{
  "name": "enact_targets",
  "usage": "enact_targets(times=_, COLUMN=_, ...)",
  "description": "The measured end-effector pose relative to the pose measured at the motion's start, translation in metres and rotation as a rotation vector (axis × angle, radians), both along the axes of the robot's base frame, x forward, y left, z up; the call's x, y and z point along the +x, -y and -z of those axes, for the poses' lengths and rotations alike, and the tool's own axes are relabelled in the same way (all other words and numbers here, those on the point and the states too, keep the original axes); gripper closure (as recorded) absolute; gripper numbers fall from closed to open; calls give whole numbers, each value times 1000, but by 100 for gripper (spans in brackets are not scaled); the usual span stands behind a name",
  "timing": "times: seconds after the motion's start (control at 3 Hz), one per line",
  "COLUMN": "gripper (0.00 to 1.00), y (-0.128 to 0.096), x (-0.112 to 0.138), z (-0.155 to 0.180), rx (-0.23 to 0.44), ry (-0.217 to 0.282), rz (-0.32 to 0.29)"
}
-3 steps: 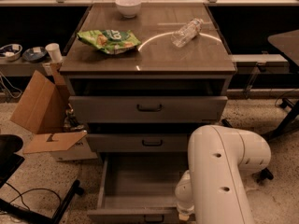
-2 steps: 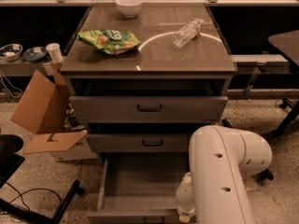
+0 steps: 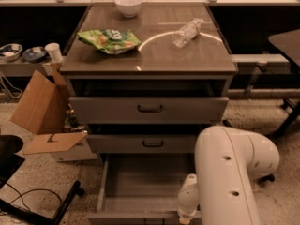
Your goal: Open bottom drawer
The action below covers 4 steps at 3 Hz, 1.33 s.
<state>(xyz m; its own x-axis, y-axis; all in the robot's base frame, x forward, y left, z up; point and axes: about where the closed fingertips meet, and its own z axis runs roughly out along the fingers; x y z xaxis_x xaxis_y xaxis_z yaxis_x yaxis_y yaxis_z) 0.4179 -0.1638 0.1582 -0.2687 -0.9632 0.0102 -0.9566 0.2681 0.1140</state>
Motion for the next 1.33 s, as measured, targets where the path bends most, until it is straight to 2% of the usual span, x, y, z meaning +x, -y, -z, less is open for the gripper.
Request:
enact_targets(times=0.67, gripper=98, y=6, x=-19, z=1, rx=-2, ry=0, rz=47)
enact_targets(times=1.0, gripper=75, y=6, x=-19, z=1, rx=-2, ry=0, rz=47)
enact_targets(times=1.33, gripper=45, y=6, x=-20, z=1, rx=-2, ry=0, rz=47)
